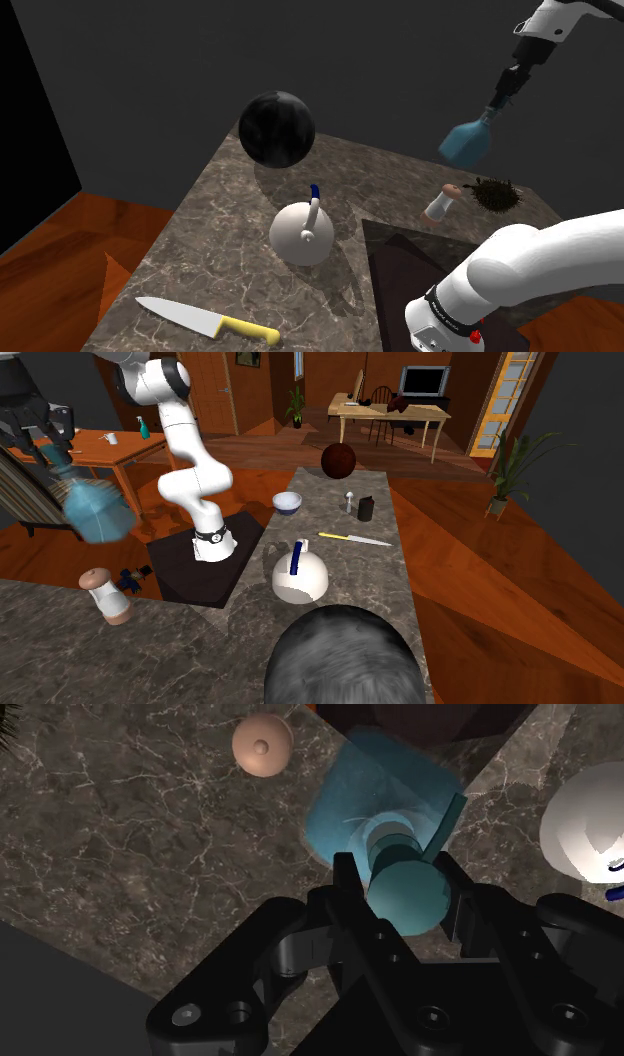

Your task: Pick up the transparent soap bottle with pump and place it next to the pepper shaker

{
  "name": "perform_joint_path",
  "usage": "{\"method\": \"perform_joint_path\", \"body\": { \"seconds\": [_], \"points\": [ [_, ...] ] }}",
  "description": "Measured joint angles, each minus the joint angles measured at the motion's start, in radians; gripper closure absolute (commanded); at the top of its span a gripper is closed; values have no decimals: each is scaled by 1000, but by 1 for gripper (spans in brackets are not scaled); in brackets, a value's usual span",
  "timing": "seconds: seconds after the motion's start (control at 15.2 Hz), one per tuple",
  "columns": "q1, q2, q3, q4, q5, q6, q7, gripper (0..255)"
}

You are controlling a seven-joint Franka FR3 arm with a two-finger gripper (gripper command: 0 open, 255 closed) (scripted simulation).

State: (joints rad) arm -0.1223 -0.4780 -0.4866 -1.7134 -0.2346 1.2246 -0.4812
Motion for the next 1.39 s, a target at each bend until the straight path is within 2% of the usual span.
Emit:
{"method": "perform_joint_path", "body": {
  "seconds": [0.4, 0.59, 0.79, 0.99, 1.06, 1.12, 1.25, 1.39],
  "points": [
    [-4, 129, -171, 133, -5, 17, -190, 255],
    [-6, 231, -278, 220, 31, 31, -302, 255],
    [-25, 372, -401, 331, 114, 34, -432, 255],
    [-109, 555, -514, 458, 256, 21, -591, 255],
    [-160, 624, -537, 517, 315, 2, -644, 255],
    [-179, 644, -540, 523, 333, 7, -665, 255],
    [-181, 645, -541, 499, 333, 32, -673, 255],
    [-159, 617, -540, 446, 308, 70, -662, 255]
  ]
}}
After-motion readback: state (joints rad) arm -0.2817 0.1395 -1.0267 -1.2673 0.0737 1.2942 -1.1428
